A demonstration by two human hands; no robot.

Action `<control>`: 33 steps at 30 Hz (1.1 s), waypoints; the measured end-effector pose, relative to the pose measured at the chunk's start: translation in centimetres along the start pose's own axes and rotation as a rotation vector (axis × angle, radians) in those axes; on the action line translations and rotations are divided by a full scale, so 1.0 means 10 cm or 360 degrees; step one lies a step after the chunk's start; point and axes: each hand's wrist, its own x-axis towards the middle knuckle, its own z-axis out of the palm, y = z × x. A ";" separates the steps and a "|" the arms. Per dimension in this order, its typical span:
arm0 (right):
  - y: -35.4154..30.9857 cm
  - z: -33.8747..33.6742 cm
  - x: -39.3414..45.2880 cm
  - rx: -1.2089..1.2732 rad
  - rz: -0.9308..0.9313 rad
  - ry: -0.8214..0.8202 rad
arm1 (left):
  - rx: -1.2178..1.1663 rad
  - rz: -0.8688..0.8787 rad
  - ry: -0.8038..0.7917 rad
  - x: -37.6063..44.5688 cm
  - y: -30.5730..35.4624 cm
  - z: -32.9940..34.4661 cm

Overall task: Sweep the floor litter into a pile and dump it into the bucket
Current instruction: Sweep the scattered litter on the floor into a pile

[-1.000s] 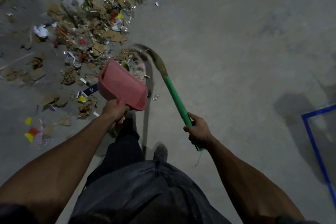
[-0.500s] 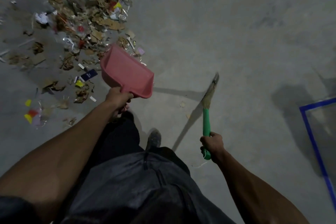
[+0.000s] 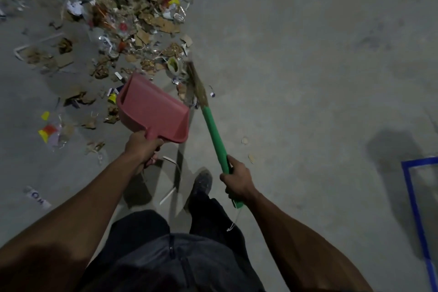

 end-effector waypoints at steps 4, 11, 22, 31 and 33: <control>0.10 0.10 -0.21 0.0272 0.0092 0.0207 | 0.0030 -0.0019 -0.0026 0.03 -0.13 -0.14; 0.29 0.62 -0.69 0.0565 0.0396 0.0636 | 0.0110 0.0056 -0.0159 0.19 -0.30 -0.59; 0.12 1.77 -0.95 0.0747 0.0971 0.0646 | 0.0396 0.0027 -0.0484 0.61 -0.76 -1.48; -0.93 2.01 -0.10 0.0174 0.0480 0.0244 | 0.0273 -0.0022 -0.0457 0.77 -0.99 -1.77; -1.10 2.02 -0.03 0.0135 0.0376 0.0205 | 0.0274 -0.0025 -0.0434 0.78 -1.03 -1.81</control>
